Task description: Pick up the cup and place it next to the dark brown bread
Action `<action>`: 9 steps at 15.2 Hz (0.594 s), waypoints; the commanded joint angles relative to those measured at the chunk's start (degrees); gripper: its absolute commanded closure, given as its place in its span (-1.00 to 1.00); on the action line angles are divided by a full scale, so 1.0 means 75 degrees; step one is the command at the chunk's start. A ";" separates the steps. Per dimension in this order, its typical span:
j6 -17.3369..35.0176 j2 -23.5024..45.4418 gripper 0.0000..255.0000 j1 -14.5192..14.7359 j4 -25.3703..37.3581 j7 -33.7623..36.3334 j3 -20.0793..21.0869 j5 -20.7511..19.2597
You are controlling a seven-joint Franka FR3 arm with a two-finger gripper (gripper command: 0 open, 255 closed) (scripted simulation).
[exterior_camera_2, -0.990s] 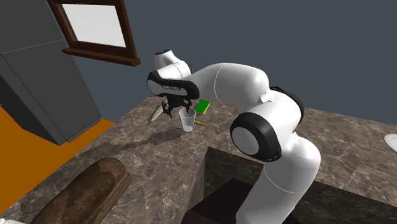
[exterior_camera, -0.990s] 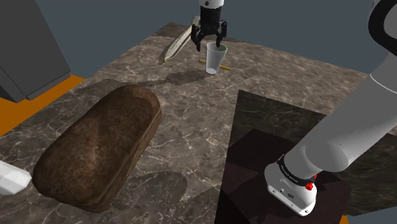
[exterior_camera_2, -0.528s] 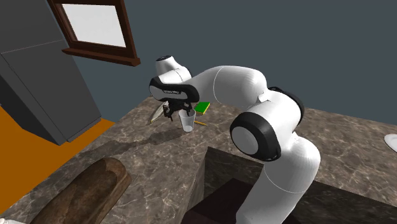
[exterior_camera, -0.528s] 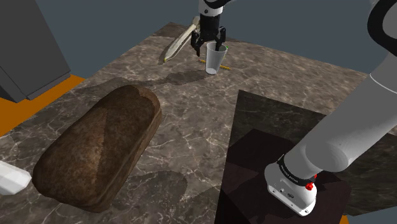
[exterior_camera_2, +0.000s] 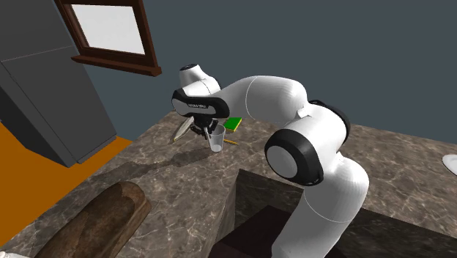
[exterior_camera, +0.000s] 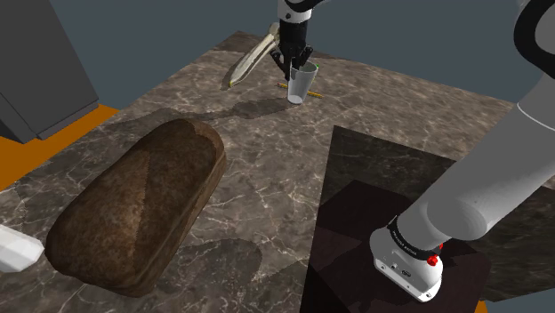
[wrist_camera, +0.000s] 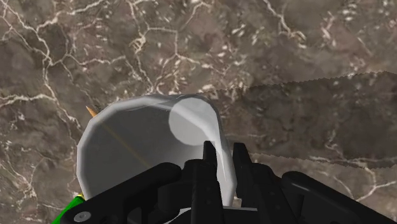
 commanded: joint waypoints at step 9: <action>-0.0299 -0.0022 1.00 0.0003 0.0277 -0.0034 0.0003 0.0011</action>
